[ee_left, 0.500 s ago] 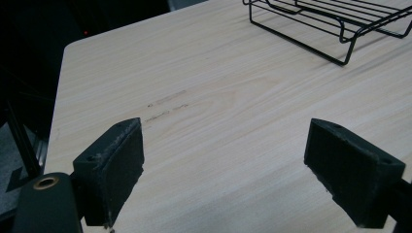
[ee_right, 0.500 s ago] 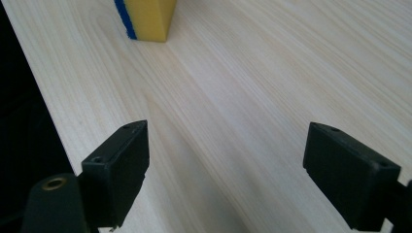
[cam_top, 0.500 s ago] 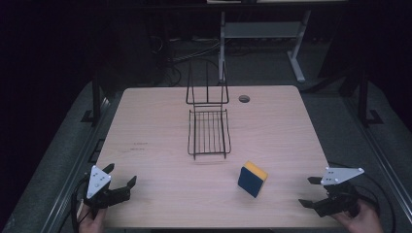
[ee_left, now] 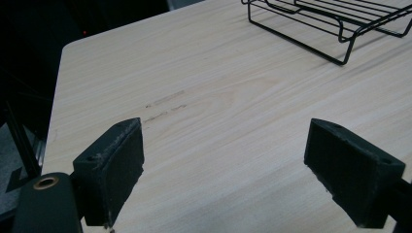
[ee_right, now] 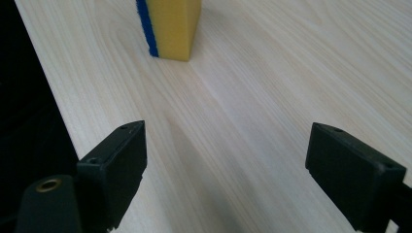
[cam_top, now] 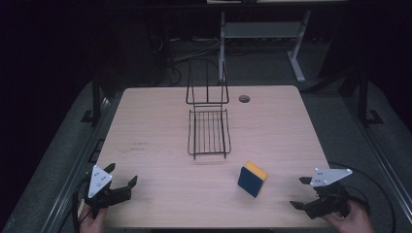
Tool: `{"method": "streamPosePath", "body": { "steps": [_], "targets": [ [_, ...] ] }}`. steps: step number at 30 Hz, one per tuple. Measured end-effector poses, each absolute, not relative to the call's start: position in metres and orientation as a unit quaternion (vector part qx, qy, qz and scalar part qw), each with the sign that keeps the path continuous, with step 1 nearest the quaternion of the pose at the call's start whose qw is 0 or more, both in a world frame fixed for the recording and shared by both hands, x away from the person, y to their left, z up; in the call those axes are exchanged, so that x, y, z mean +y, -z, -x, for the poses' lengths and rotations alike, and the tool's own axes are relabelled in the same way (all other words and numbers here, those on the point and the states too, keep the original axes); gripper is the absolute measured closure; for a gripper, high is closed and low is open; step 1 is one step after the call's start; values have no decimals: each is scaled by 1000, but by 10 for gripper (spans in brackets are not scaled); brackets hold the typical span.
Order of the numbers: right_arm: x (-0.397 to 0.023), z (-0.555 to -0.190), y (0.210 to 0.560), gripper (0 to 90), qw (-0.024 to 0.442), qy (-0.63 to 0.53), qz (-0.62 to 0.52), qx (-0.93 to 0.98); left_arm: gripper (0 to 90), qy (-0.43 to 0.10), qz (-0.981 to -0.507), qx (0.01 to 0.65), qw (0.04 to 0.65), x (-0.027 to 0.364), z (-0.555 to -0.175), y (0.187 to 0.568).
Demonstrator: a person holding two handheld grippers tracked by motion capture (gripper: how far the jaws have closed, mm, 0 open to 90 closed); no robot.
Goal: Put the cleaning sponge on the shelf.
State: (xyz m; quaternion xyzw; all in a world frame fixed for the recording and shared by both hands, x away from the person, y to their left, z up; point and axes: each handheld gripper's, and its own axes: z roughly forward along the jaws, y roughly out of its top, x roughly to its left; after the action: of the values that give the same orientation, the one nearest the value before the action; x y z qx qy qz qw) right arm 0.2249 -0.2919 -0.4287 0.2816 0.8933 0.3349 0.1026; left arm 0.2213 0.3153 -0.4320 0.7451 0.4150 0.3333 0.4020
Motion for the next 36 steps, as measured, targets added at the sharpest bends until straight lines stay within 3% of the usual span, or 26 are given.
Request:
{"method": "streamPosePath", "body": {
  "steps": [36],
  "targets": [
    [-228,-234,426,154,89,-331,-245,907,139,-335,-743,413,406,316,-220,429]
  ]
}}
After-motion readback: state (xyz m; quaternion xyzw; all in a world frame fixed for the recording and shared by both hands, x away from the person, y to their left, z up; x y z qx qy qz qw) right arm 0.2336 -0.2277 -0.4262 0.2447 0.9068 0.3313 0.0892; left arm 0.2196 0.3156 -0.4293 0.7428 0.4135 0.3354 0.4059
